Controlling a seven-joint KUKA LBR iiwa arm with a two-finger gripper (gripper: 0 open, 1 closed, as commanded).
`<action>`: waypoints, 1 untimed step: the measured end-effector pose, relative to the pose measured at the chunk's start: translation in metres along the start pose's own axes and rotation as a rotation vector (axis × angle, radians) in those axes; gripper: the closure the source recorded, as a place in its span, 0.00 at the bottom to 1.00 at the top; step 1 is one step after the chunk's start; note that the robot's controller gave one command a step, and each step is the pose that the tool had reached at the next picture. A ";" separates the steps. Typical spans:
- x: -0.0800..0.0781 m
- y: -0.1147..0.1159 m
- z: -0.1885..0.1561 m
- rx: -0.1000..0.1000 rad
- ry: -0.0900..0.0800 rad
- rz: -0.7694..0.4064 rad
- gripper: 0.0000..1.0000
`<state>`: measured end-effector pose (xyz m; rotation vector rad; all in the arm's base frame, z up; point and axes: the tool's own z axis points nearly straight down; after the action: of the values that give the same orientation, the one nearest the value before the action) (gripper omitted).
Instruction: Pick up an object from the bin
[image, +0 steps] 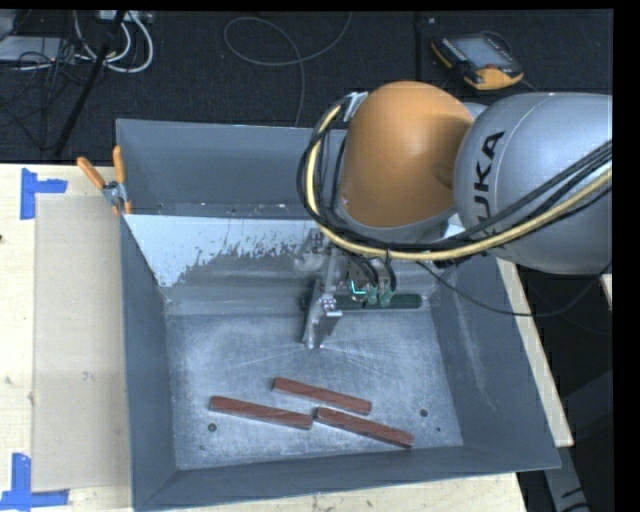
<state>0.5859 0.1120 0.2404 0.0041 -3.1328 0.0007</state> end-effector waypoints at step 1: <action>-0.001 -0.001 -0.005 -0.001 -0.008 0.003 0.00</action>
Offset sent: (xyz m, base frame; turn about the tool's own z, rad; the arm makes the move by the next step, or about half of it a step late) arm -0.0461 -0.0599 -0.0804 -0.0630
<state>0.5872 0.1113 0.2454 -0.0006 -3.1412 -0.0011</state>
